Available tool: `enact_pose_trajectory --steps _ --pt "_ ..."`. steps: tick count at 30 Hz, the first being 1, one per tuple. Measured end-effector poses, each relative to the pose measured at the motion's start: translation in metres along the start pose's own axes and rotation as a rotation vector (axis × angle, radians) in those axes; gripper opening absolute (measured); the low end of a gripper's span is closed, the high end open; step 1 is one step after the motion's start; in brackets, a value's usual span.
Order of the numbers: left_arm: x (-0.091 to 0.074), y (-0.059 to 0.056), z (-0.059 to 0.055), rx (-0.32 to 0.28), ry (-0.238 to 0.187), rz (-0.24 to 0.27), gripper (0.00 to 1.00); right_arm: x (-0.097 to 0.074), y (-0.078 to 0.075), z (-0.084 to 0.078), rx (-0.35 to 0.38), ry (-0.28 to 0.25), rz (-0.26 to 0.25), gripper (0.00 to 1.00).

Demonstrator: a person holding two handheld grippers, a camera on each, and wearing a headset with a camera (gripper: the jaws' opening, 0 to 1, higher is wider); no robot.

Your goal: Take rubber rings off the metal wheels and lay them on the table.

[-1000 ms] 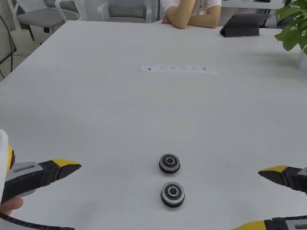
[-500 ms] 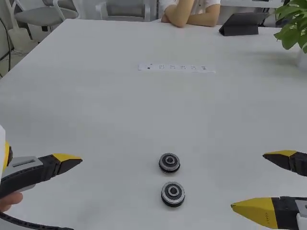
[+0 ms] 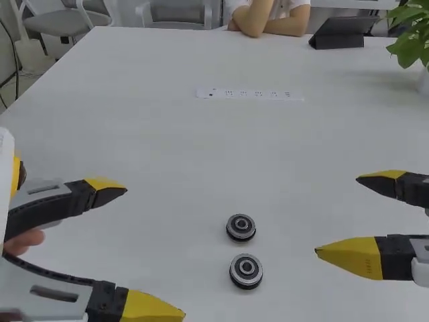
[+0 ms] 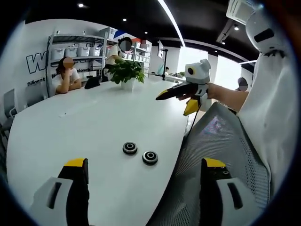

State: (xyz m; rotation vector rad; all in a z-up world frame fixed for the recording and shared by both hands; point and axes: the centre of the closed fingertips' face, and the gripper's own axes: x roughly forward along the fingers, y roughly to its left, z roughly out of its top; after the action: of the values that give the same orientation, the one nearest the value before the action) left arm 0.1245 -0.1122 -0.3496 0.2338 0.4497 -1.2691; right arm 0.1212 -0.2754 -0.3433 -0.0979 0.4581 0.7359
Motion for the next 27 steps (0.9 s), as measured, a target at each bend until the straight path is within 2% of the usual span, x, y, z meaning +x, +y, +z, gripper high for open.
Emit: enact_pose_trajectory --steps 4,10,17,22,27 --pt "0.002 0.003 0.013 0.037 -0.012 -0.006 0.98 0.005 -0.002 0.011 -0.031 -0.014 0.003 0.81" --pt "0.007 0.009 0.035 0.103 -0.033 -0.013 0.98 0.019 0.002 0.030 -0.086 -0.043 0.042 0.76" --pt "0.016 0.008 0.051 0.201 -0.041 -0.055 0.94 0.034 0.005 0.037 -0.127 -0.047 0.082 0.72" --pt "0.027 0.009 0.061 0.226 -0.048 -0.074 0.91 0.044 0.009 0.039 -0.151 -0.063 0.122 0.68" --pt "0.042 0.011 0.068 0.246 -0.065 -0.092 0.90 0.053 0.009 0.032 -0.150 -0.055 0.154 0.61"
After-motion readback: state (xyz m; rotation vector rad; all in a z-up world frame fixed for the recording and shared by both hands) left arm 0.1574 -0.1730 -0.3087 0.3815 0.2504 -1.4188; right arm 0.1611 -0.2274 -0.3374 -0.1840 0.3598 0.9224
